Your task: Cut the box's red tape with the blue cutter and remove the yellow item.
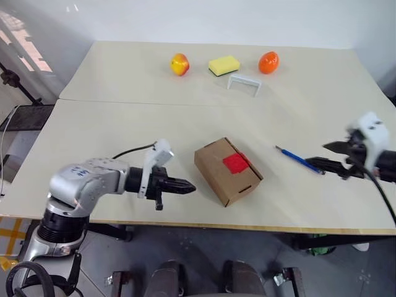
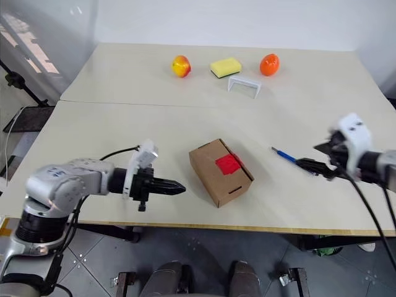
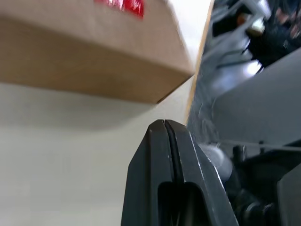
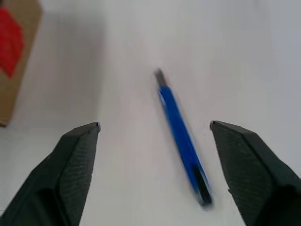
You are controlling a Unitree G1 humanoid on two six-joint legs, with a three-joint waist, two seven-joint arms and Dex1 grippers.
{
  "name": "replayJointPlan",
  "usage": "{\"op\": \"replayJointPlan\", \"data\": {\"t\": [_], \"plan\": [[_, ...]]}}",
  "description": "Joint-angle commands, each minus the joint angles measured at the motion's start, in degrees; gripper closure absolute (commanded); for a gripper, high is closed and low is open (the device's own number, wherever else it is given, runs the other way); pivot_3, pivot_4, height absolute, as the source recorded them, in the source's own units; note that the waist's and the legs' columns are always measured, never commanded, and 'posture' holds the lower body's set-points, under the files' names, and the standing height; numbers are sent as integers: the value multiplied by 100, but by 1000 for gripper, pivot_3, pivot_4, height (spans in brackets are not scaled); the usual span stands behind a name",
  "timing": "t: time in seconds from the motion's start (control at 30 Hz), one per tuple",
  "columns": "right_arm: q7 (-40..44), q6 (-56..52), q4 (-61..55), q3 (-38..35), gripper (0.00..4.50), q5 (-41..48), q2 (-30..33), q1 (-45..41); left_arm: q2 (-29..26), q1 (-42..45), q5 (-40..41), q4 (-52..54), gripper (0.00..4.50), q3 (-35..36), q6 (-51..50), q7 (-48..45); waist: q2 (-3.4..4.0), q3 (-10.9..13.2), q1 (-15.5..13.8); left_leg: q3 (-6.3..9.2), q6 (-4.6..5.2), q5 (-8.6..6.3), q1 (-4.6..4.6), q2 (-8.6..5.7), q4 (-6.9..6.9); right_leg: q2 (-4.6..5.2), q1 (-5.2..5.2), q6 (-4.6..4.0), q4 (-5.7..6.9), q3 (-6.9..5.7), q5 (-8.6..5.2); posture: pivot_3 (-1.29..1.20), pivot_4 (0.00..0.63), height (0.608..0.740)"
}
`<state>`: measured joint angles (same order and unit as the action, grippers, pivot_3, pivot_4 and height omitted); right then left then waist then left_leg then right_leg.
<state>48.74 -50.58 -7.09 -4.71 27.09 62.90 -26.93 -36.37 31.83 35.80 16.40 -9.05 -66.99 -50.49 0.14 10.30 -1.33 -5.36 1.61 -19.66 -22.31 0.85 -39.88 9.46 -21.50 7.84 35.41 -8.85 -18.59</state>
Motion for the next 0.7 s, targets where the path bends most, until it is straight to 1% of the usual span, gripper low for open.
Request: {"op": "replayJointPlan", "data": {"t": [0.03,0.1,0.17,0.23,0.33,0.37,0.53,0.63,0.7], "plan": [[374,286,130,1109,1176,-582,-318,-782,408,153,-508,-553,4500,-206,676,411,0,0,-10,1,0,0,-1,-1,0,0,0,0,-1,-1,0,0,150,740],[488,391,401,1612,1841,-839,-724,-1318,677,234,-749,-883,4500,-298,1017,581,-6,4,0,-1,0,0,-2,-3,-4,0,1,0,-2,-1,0,0,150,740],[571,524,742,1915,2567,-1099,-989,-1629,856,293,-858,-1060,4500,-318,1198,613,-8,5,-7,1,0,0,-9,-3,-7,0,-5,0,2,-5,0,0,150,740],[858,582,752,2235,3234,-1211,-1099,-1750,1055,367,-930,-1222,4500,-248,1314,741,-8,5,-34,6,0,0,-20,-5,-5,0,-8,0,2,-15,0,0,150,740],[1097,499,578,2366,4275,-1195,-1225,-1830,1145,413,-1026,-1317,4500,-218,1462,793,-8,5,-32,8,2,-1,-43,-11,-11,1,-12,0,0,-27,0,0,150,740],[1141,358,388,2403,4484,-1123,-1314,-1866,1121,429,-1048,-1331,4500,-217,1477,781,-9,5,-17,8,4,-2,-45,-14,-10,2,-12,1,0,-28,0,0,150,740],[1204,-319,-440,2522,4484,-938,-1606,-1827,867,441,-969,-1157,4500,-139,1302,627,-9,5,5,15,2,-1,-44,-8,-9,0,-13,1,1,-33,0,0,150,740],[1128,-721,-872,2545,4484,-836,-1749,-1720,693,410,-892,-1055,4500,-142,1201,472,-9,5,9,20,2,-1,-40,-7,-10,0,-13,1,2,-27,0,0,150,740],[958,-1000,-1187,2588,4484,-784,-1918,-1587,484,374,-909,-992,4500,-209,1111,352,-9,5,5,22,2,-1,-39,-8,-11,0,-13,1,3,-25,0,0,150,740]]}}
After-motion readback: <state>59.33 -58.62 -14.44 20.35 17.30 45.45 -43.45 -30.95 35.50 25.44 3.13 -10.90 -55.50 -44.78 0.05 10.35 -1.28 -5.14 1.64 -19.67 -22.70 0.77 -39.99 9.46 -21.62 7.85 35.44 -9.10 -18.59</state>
